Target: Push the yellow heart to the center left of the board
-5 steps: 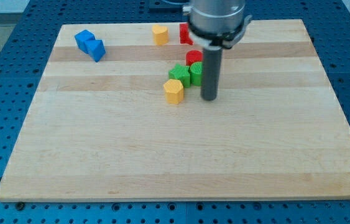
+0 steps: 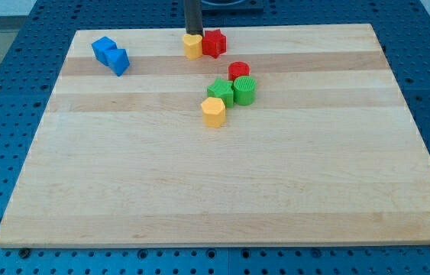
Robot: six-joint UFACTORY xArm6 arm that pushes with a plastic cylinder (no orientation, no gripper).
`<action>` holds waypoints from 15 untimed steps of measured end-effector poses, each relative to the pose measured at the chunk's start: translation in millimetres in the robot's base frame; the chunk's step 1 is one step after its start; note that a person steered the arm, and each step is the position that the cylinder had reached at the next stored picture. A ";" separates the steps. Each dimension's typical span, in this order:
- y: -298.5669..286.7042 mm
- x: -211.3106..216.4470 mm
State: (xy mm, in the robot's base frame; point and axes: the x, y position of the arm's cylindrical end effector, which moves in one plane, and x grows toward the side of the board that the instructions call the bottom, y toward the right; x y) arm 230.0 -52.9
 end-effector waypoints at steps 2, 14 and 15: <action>-32.2 28.1; 22.8 161.1; 13.9 161.1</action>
State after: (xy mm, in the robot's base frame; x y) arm 391.1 -39.0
